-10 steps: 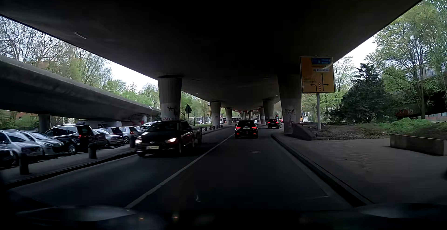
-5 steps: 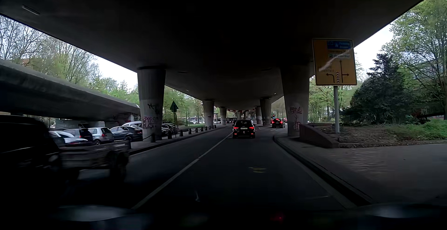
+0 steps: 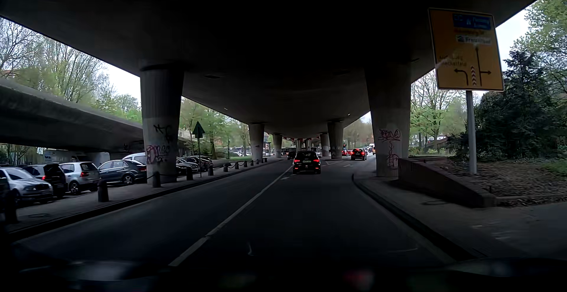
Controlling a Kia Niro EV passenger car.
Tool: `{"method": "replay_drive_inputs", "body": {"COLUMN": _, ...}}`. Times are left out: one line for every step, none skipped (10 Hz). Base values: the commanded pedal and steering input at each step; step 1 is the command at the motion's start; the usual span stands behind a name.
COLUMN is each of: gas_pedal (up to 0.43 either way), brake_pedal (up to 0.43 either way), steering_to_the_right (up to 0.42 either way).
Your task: Follow the waypoints while adhering to traffic rules and regulations
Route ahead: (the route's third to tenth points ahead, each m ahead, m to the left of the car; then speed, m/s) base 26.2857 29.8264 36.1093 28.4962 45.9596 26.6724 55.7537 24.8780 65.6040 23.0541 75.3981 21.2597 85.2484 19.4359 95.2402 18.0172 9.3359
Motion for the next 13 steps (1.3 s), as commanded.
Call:
{"method": "replay_drive_inputs", "body": {"gas_pedal": 0.130, "brake_pedal": 0.000, "steering_to_the_right": 0.011}}
{"method": "replay_drive_inputs", "body": {"gas_pedal": 0.130, "brake_pedal": 0.006, "steering_to_the_right": 0.010}}
{"method": "replay_drive_inputs", "body": {"gas_pedal": 0.130, "brake_pedal": 0.000, "steering_to_the_right": 0.010}}
{"method": "replay_drive_inputs", "body": {"gas_pedal": 0.130, "brake_pedal": 0.000, "steering_to_the_right": 0.010}}
{"method": "replay_drive_inputs", "body": {"gas_pedal": 0.130, "brake_pedal": 0.006, "steering_to_the_right": 0.009}}
{"method": "replay_drive_inputs", "body": {"gas_pedal": 0.130, "brake_pedal": 0.000, "steering_to_the_right": 0.010}}
{"method": "replay_drive_inputs", "body": {"gas_pedal": 0.130, "brake_pedal": 0.000, "steering_to_the_right": 0.009}}
{"method": "replay_drive_inputs", "body": {"gas_pedal": 0.130, "brake_pedal": 0.000, "steering_to_the_right": 0.009}}
{"method": "replay_drive_inputs", "body": {"gas_pedal": 0.130, "brake_pedal": 0.000, "steering_to_the_right": 0.009}}
{"method": "replay_drive_inputs", "body": {"gas_pedal": 0.130, "brake_pedal": 0.000, "steering_to_the_right": 0.008}}
{"method": "replay_drive_inputs", "body": {"gas_pedal": 0.118, "brake_pedal": 0.000, "steering_to_the_right": 0.008}}
{"method": "replay_drive_inputs", "body": {"gas_pedal": 0.118, "brake_pedal": 0.000, "steering_to_the_right": 0.008}}
{"method": "replay_drive_inputs", "body": {"gas_pedal": 0.110, "brake_pedal": 0.000, "steering_to_the_right": 0.008}}
